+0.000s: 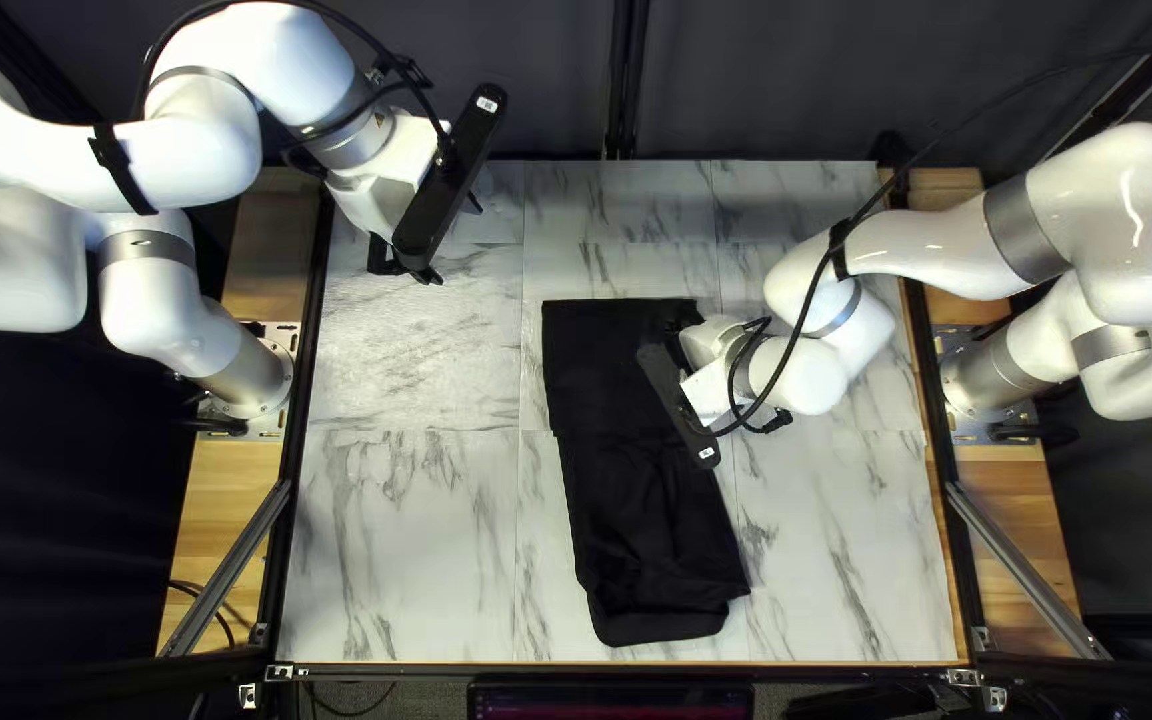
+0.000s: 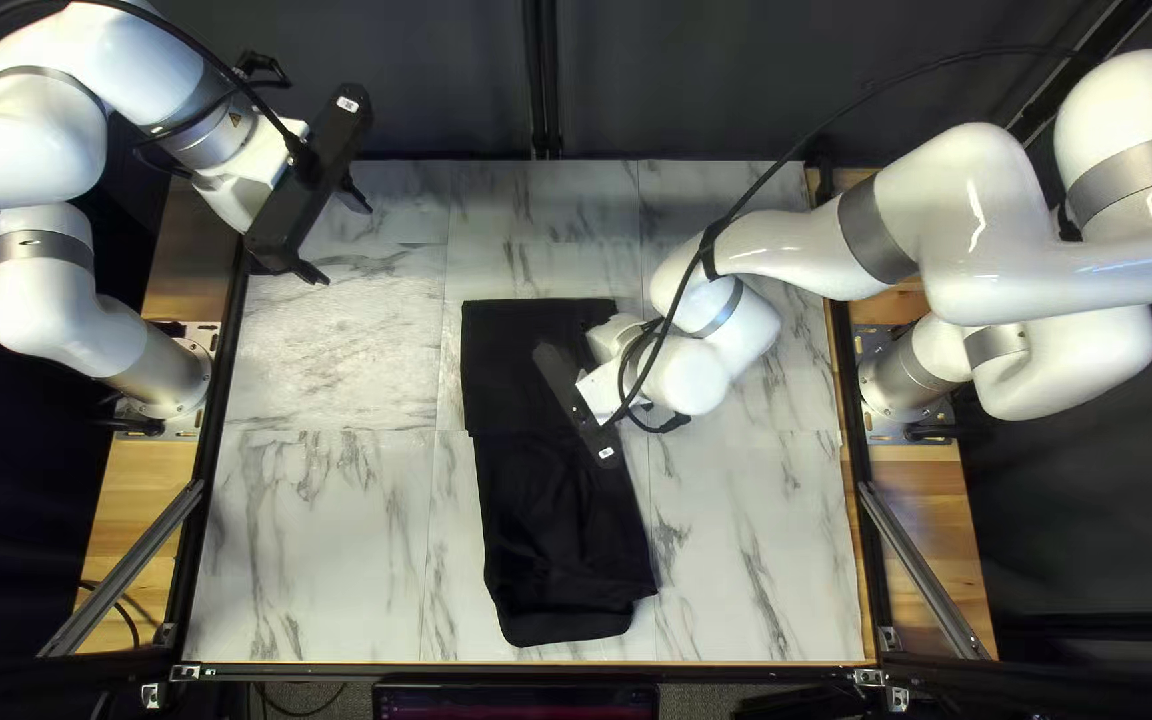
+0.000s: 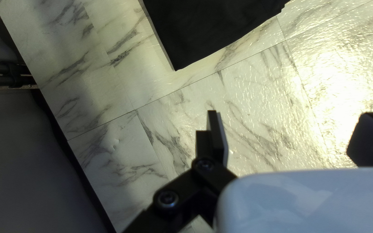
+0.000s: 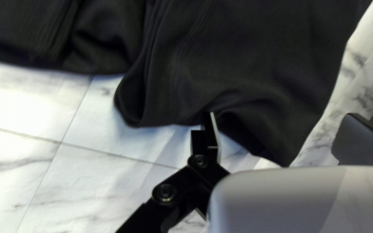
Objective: Fold t-shirt
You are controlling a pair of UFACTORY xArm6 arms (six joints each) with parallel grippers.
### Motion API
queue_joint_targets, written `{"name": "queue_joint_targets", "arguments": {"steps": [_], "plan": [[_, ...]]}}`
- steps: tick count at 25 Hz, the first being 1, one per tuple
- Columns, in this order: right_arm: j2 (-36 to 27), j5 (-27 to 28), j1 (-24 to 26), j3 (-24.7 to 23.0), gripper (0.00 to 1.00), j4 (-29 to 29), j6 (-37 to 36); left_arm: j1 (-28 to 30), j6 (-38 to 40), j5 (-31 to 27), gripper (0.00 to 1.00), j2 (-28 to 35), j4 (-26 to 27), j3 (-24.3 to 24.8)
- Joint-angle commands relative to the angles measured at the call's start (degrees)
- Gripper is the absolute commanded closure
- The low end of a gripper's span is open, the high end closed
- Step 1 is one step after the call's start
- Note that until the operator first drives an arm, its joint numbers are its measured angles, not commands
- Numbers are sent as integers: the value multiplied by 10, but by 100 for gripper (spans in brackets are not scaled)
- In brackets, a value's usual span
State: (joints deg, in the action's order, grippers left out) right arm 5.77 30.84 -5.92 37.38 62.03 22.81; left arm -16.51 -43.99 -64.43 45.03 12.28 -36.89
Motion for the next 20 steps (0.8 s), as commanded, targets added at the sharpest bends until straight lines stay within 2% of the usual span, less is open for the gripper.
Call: {"name": "queue_joint_targets", "arguments": {"steps": [1,5,8,13,16,20], "plan": [[22,3,-17,22,0,-6,3,0,0,0,0,0,0,0],[19,18,-39,33,0,-21,-3,0,0,0,0,0,0,0],[-14,46,-63,21,0,-42,-10,0,0,0,0,0,0,0],[-92,124,-123,10,0,-95,-33,0,0,0,0,0,0,0],[-115,159,-159,24,0,-123,-50,0,0,0,0,0,0,0],[-104,185,-202,55,0,-149,-58,0,0,0,0,0,0,0]]}}
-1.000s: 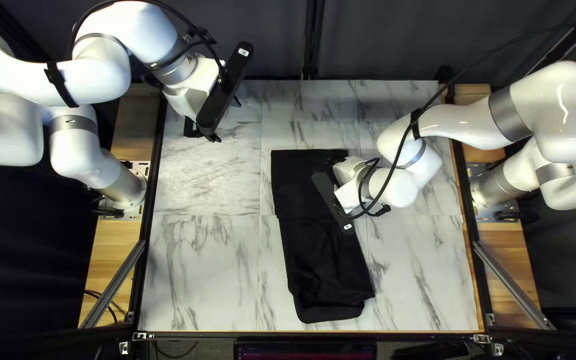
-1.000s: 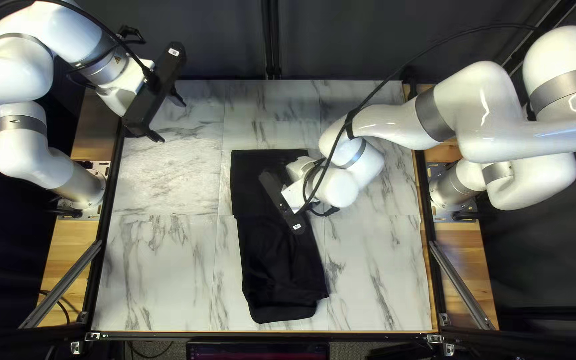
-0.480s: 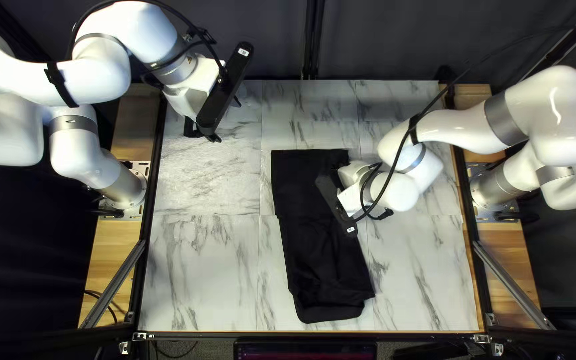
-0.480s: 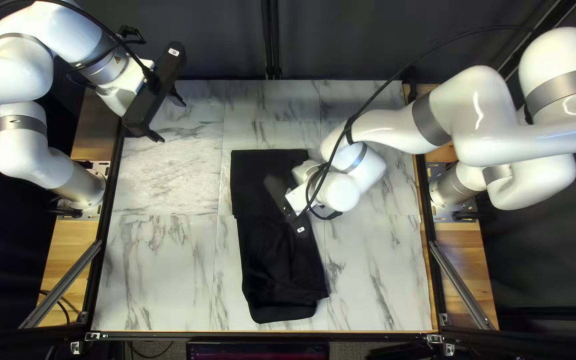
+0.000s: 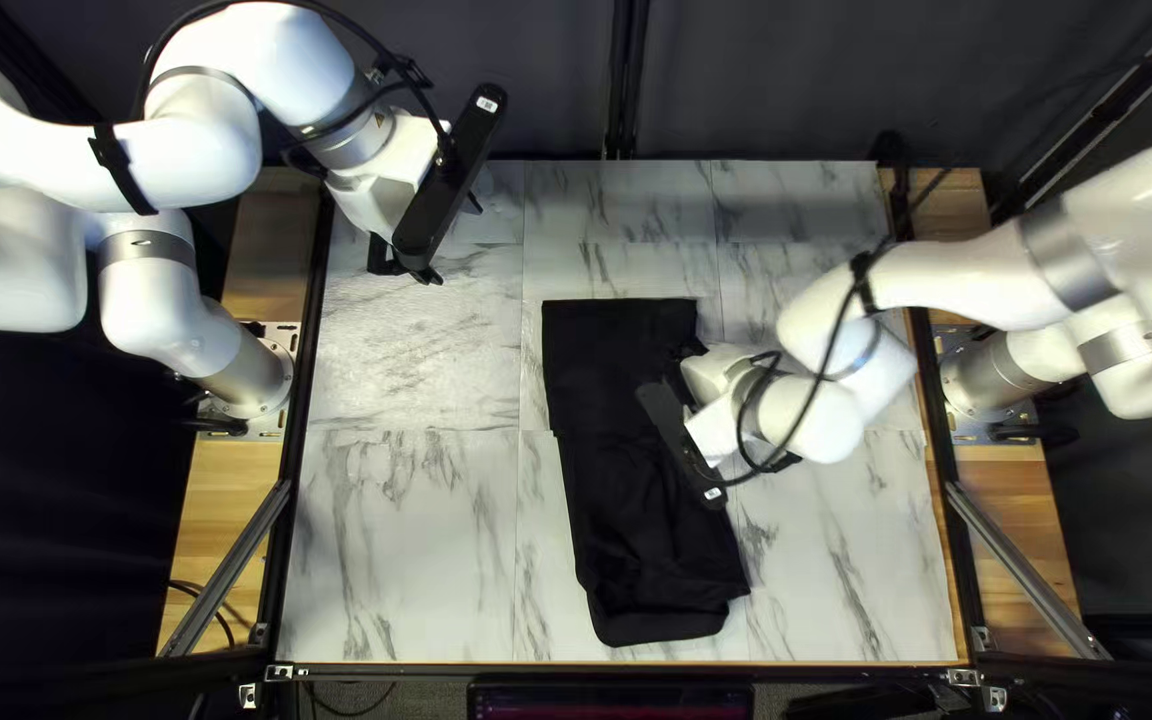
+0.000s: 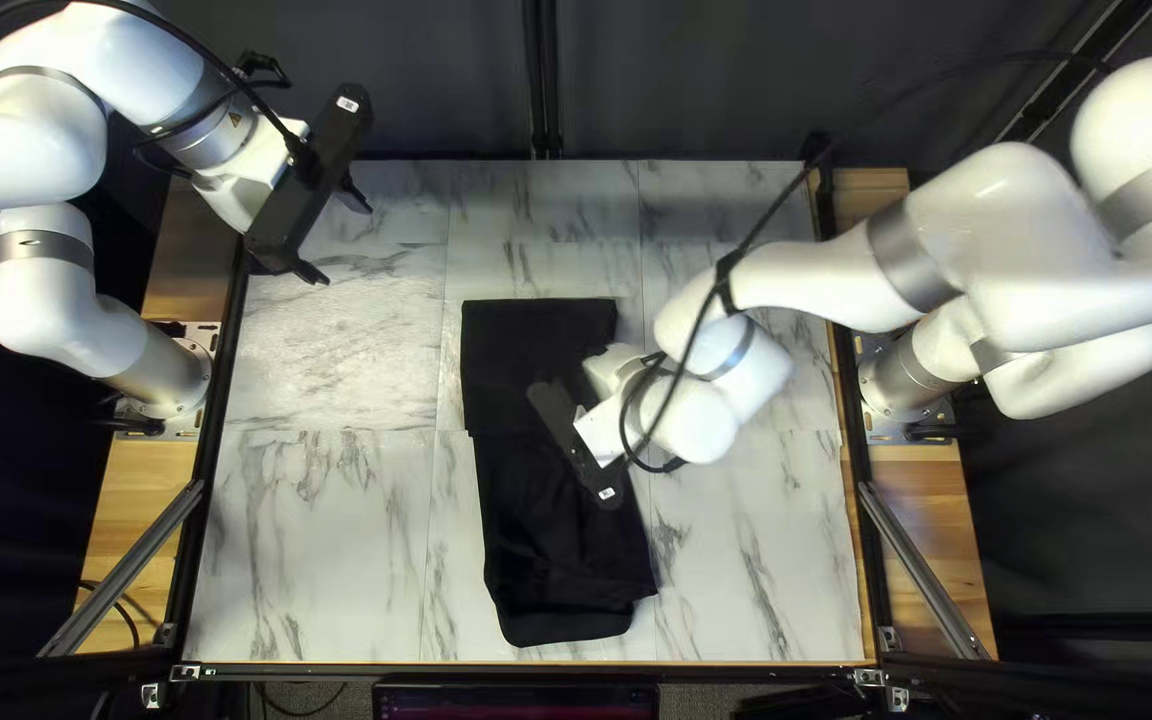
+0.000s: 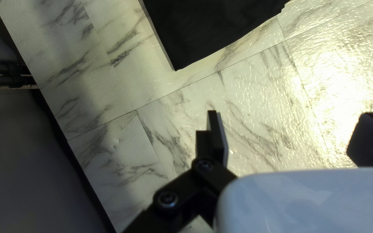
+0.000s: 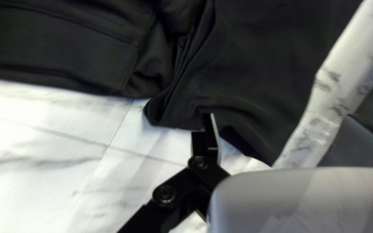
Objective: Fold t-shirt
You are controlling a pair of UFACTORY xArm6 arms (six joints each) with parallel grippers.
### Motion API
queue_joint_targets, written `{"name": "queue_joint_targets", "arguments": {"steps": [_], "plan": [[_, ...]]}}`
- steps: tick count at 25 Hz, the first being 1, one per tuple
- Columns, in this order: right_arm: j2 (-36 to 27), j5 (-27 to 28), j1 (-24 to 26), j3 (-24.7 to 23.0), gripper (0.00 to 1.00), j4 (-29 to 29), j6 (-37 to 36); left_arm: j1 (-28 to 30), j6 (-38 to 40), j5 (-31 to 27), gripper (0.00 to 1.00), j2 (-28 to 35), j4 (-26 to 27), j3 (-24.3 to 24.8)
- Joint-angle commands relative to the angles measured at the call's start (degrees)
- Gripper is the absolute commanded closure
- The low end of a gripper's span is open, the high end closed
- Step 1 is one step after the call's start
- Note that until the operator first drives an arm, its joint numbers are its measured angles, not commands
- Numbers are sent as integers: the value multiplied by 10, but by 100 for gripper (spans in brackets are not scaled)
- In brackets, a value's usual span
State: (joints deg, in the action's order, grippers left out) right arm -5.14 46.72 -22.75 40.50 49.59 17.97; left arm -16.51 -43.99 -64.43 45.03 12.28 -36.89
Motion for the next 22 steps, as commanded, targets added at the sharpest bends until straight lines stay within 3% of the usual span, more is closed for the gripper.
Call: {"name": "queue_joint_targets", "arguments": {"steps": [1,5,9,19,22], "plan": [[9,39,-51,38,0,-37,-10,0,0,0,0,0,0,0],[24,67,-99,86,0,-89,-33,0,0,0,0,0,0,0],[36,72,-131,138,0,-178,-99,0,0,0,0,0,0,0],[27,52,-120,121,0,-187,-118,0,0,0,0,0,0,0],[53,42,-143,137,0,-198,-103,0,0,0,0,0,0,0]]}}
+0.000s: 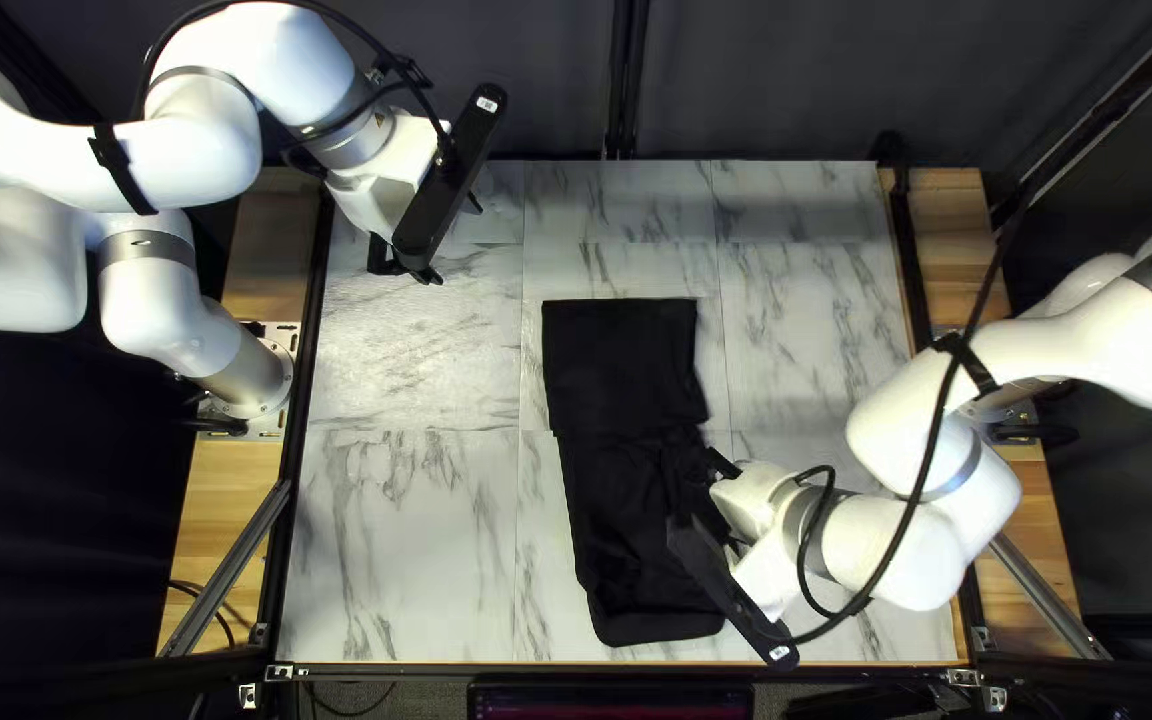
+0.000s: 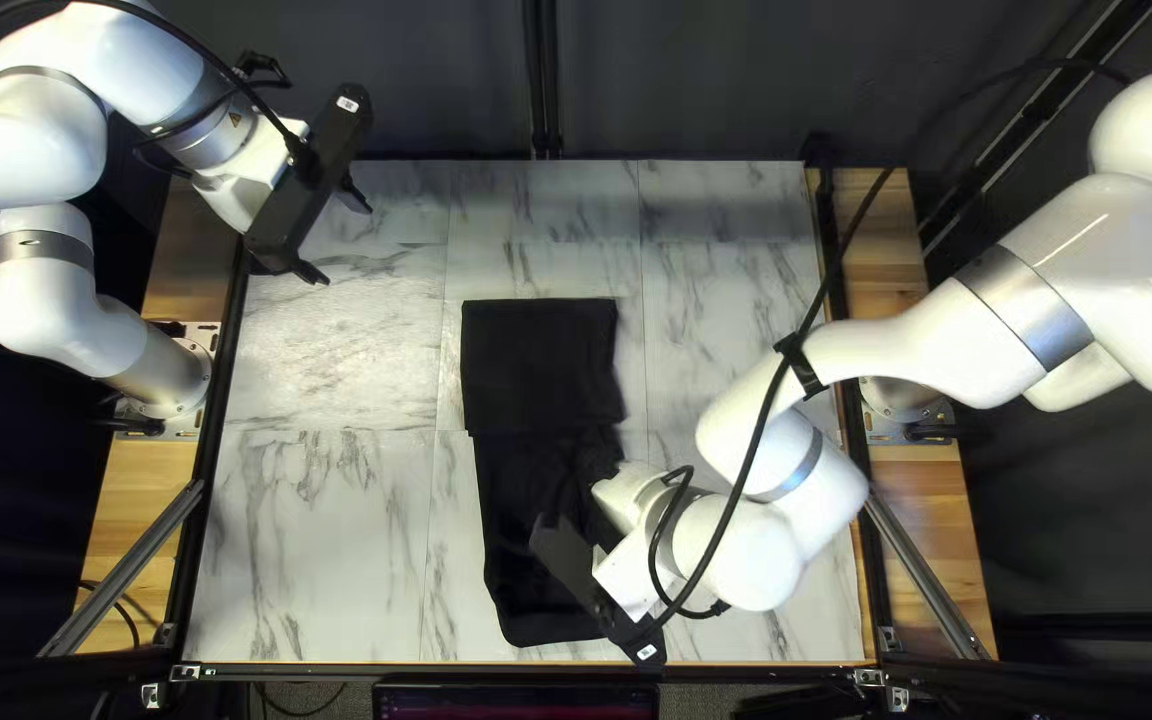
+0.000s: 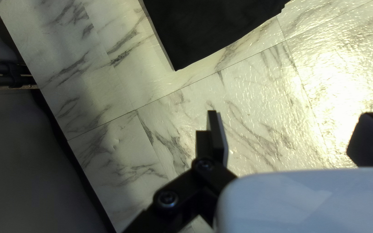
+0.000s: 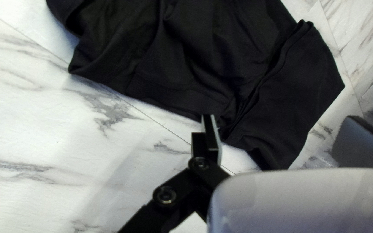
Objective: Fold t-shirt
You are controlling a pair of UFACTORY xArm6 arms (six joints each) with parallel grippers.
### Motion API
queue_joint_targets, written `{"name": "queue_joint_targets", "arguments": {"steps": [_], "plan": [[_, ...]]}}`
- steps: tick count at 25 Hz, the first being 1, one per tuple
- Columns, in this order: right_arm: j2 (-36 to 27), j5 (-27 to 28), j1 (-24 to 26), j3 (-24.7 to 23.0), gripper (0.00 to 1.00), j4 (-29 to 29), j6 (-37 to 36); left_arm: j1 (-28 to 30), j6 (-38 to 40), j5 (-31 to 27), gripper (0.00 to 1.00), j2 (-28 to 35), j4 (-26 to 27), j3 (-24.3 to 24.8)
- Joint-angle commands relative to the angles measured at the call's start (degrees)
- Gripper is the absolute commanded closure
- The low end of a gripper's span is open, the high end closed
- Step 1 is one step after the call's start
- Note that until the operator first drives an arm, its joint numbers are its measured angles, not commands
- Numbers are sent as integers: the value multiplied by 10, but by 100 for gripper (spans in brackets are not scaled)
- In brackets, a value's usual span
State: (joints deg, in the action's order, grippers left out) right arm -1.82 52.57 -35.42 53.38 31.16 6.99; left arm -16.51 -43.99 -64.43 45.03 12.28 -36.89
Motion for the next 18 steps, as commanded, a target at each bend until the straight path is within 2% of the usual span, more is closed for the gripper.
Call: {"name": "queue_joint_targets", "arguments": {"steps": [1,4,7,8,12,18], "plan": [[32,-12,-28,20,0,-13,18,0,0,0,0,0,0,0],[88,8,-70,73,0,-10,62,0,0,0,0,0,0,0],[129,19,-102,105,0,-6,99,0,0,0,0,0,0,0],[133,18,-106,105,0,-5,105,0,0,0,0,0,0,0],[110,3,-119,57,0,-5,135,0,0,0,0,0,0,0],[110,3,-119,57,0,-5,135,0,0,0,0,0,0,0]]}}
